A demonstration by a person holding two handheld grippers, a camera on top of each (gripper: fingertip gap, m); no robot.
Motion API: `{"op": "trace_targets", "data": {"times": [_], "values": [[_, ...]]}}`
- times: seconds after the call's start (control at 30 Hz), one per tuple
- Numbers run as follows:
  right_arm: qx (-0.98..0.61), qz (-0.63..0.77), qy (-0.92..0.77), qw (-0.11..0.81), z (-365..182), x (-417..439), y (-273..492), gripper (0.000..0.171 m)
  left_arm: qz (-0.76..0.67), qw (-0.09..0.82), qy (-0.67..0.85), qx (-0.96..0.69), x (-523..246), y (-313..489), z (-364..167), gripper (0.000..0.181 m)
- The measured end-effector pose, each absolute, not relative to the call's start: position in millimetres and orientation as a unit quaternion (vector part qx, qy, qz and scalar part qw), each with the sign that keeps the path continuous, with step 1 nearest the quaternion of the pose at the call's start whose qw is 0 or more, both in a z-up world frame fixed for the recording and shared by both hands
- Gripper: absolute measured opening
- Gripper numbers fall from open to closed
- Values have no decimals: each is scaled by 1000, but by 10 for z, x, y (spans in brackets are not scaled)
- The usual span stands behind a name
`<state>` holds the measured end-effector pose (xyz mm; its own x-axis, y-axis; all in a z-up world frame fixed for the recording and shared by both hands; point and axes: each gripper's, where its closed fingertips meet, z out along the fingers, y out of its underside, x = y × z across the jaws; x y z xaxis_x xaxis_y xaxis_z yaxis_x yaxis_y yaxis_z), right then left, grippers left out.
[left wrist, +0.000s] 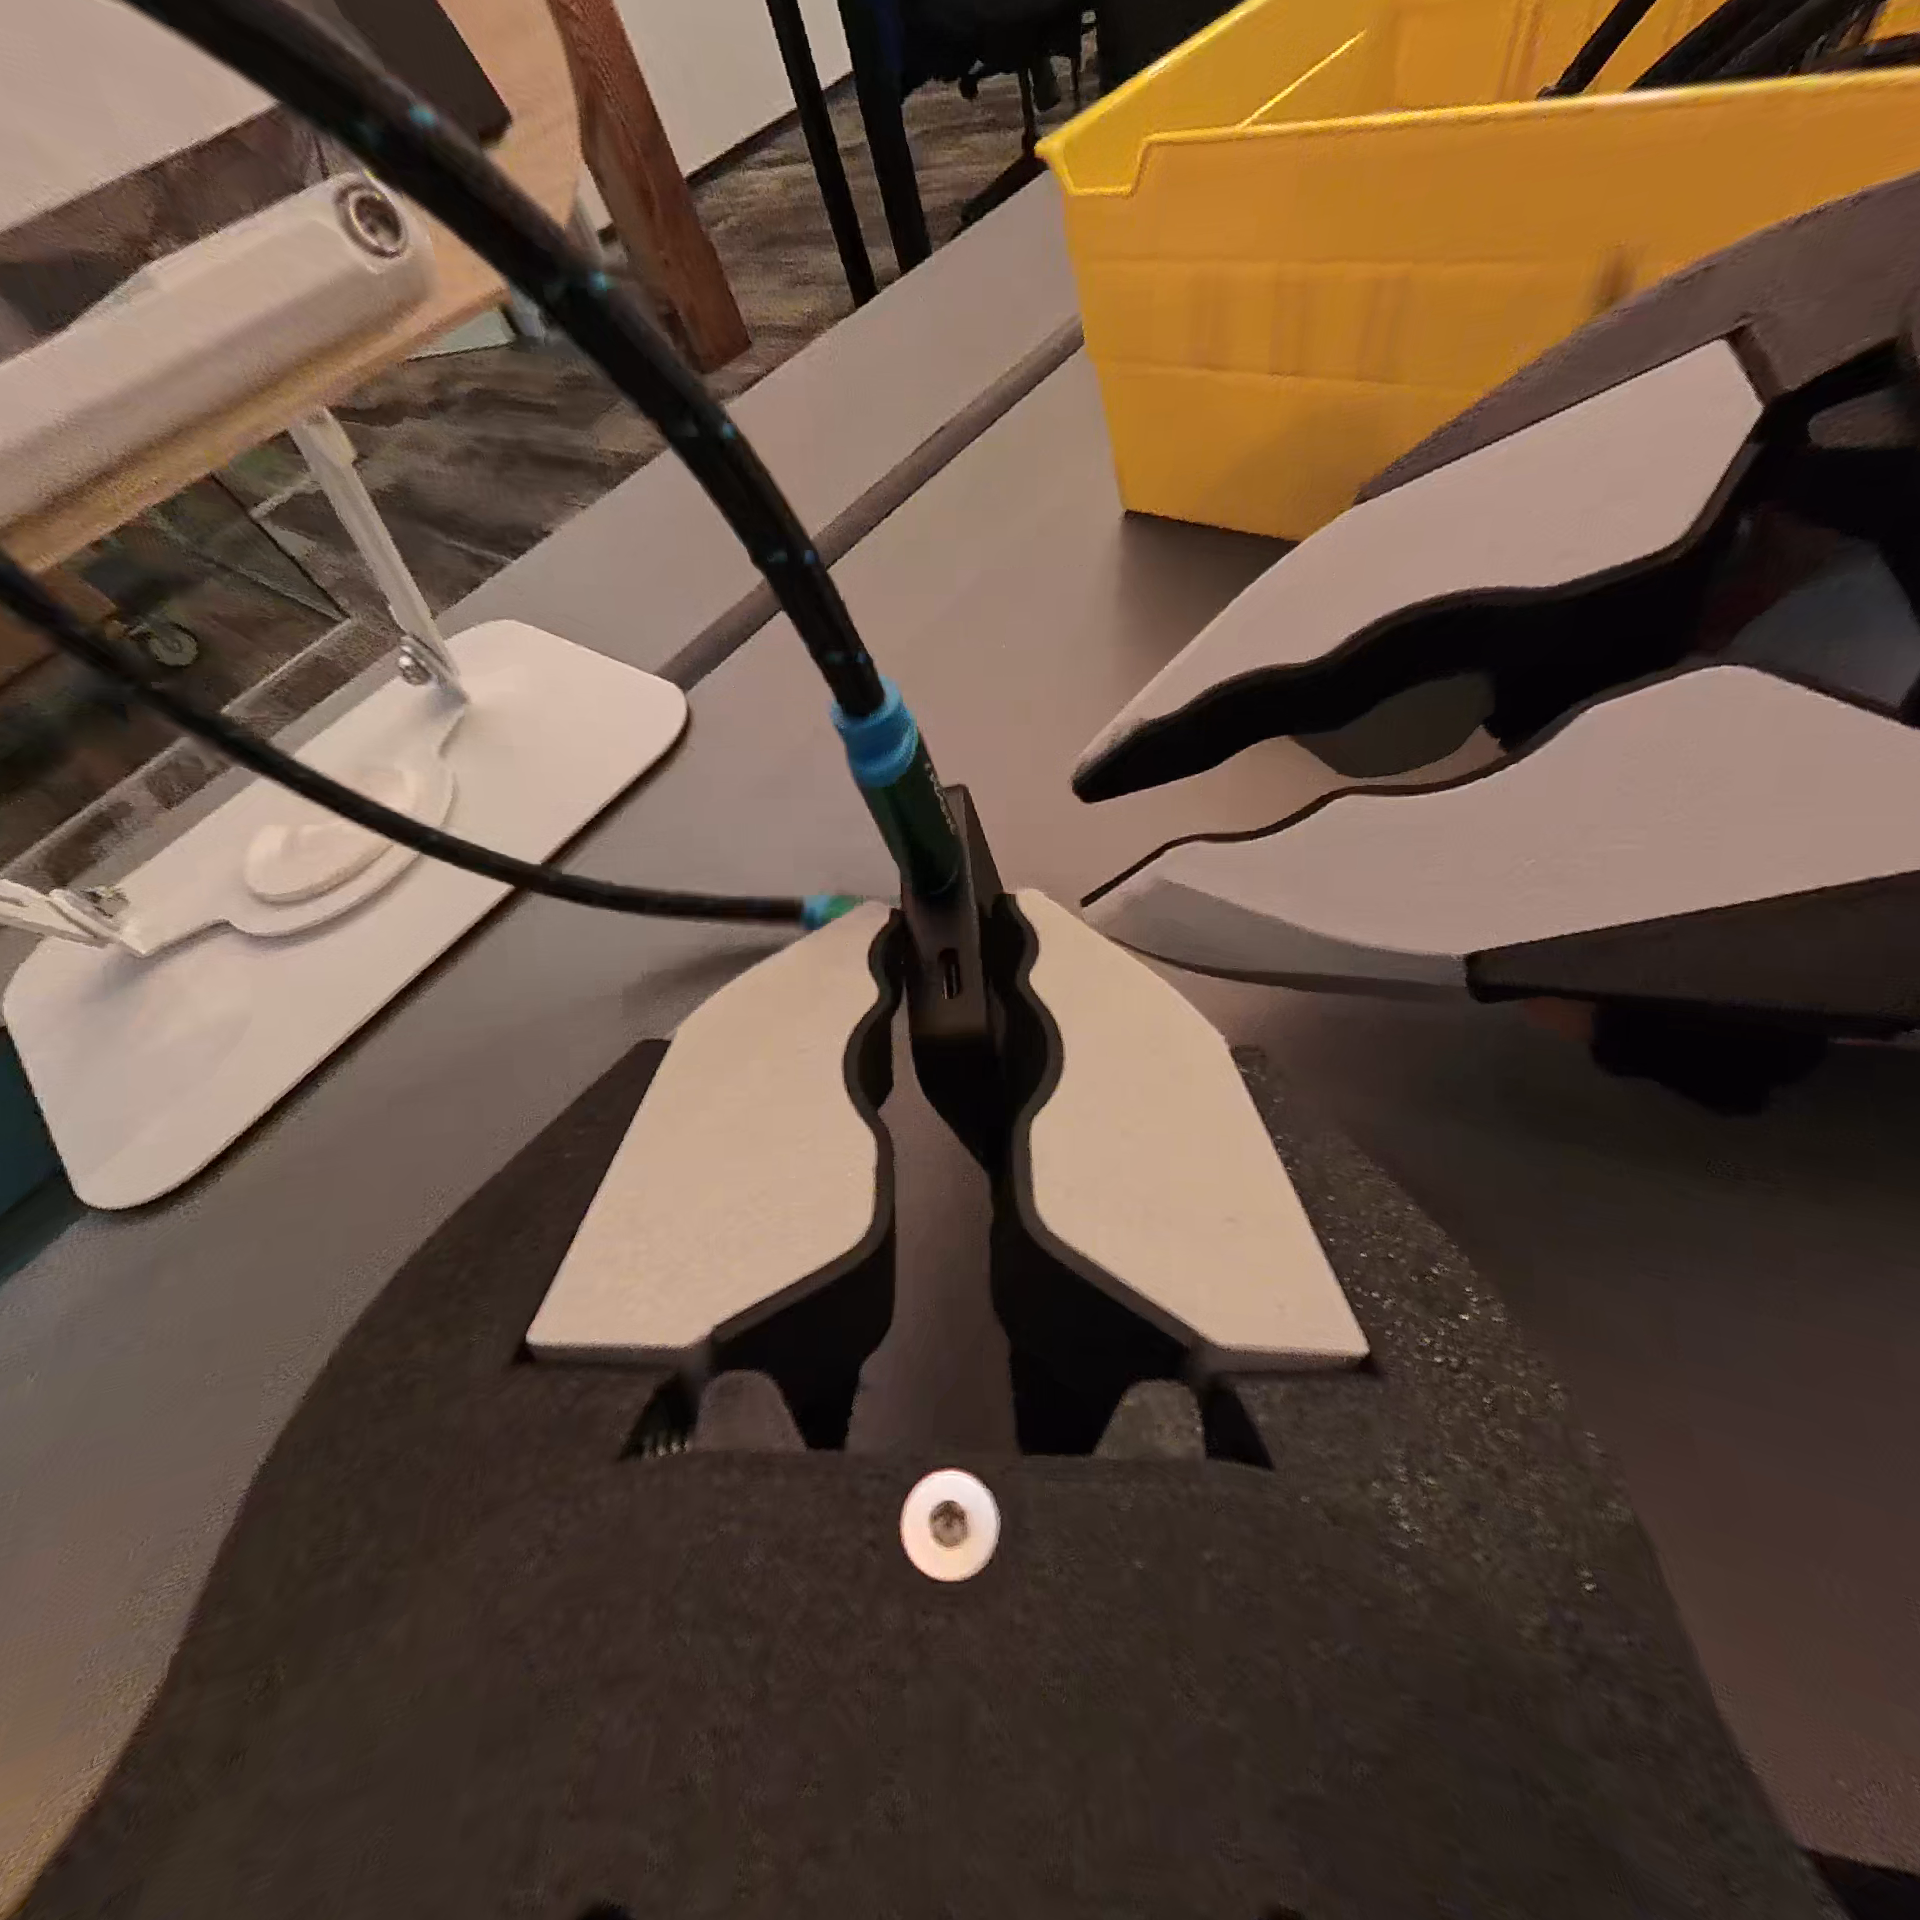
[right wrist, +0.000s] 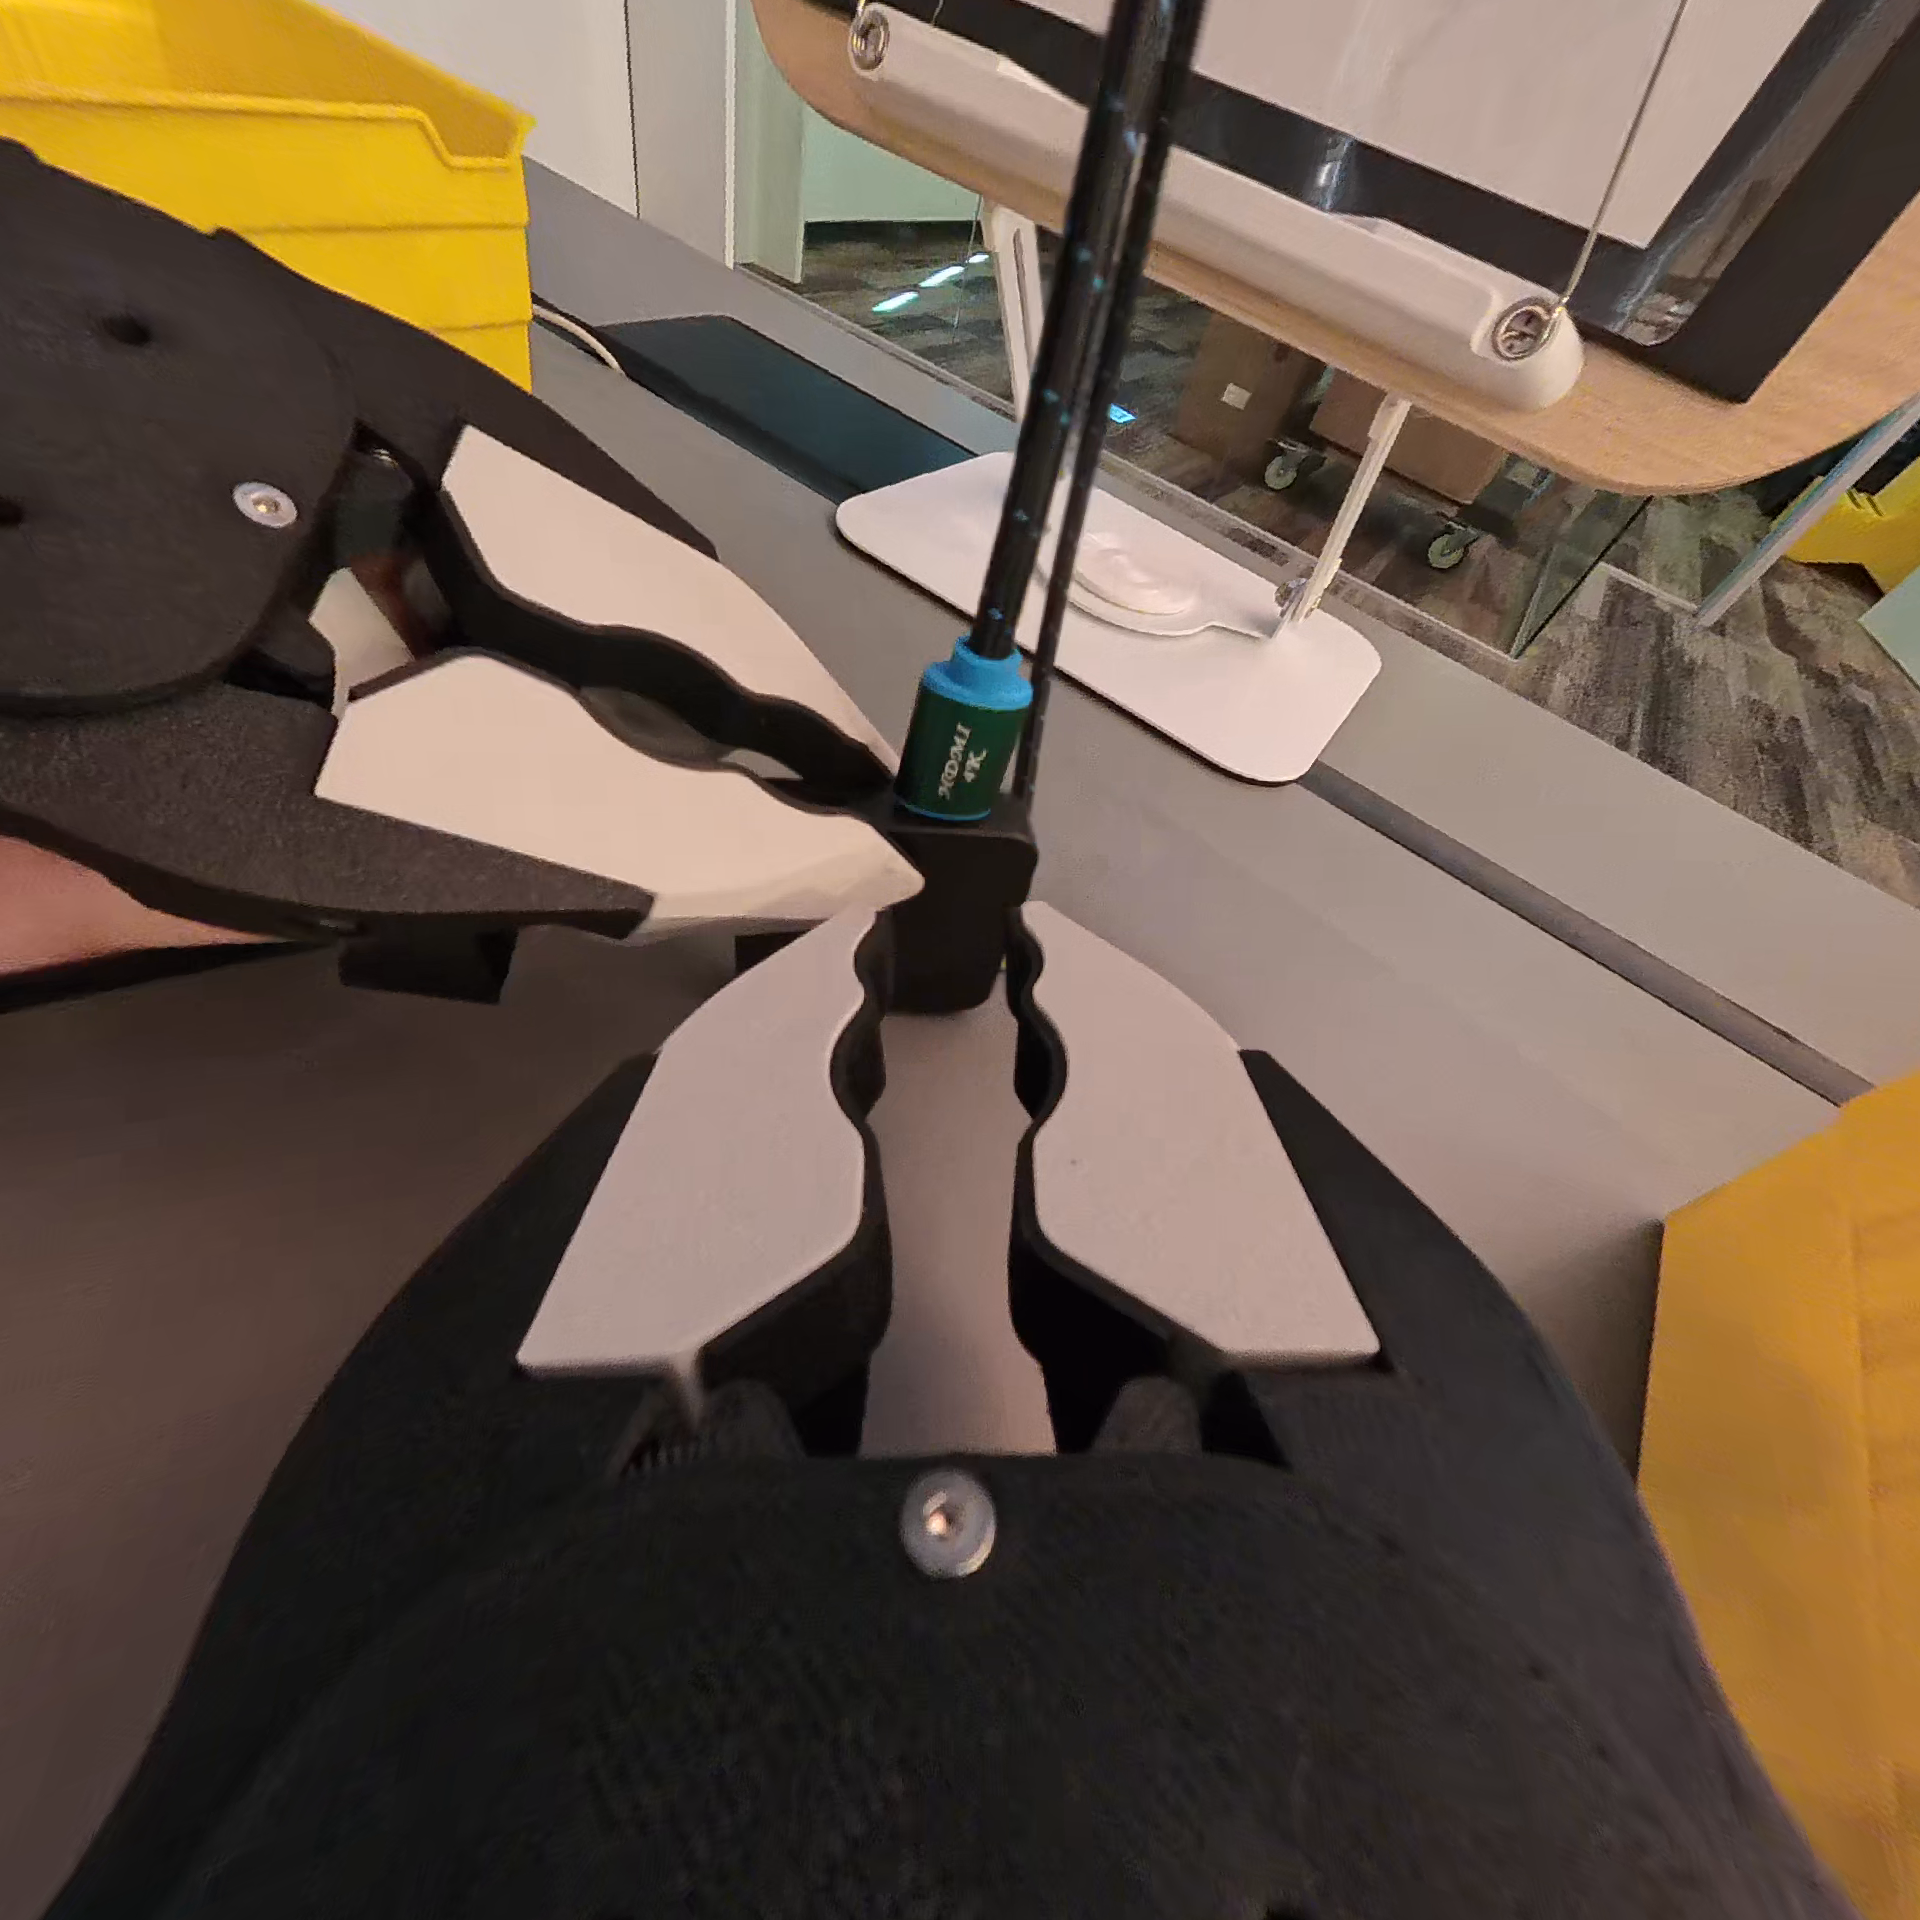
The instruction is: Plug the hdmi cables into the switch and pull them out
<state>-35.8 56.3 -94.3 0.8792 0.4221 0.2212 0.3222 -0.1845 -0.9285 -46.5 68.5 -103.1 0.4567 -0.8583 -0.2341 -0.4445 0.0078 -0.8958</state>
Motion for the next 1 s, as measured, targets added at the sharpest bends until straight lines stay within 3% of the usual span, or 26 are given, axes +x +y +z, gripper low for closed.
{"op": "trace_targets", "data": {"times": [0.4,0.63,0.67,0.77,0.9,1.0], "values": [[-738,138,-222,622,-744,-406,535,35,-126,548,562,-607,-423,545,-1039,14],[-757,153,-211,599,-767,-362,548,23,-112,555,593,-572,-334,424,-1051,15],[-753,142,-214,605,-744,-335,551,23,-131,553,583,-581,-329,422,-1038,16],[-734,98,-215,637,-633,-212,564,23,-231,526,535,-619,-330,417,-964,42],[-698,75,-221,677,-443,-145,518,23,-457,414,423,-664,-365,390,-815,68],[-663,75,-240,705,-261,-200,432,23,-616,324,352,-626,-428,302,-608,66]]}}
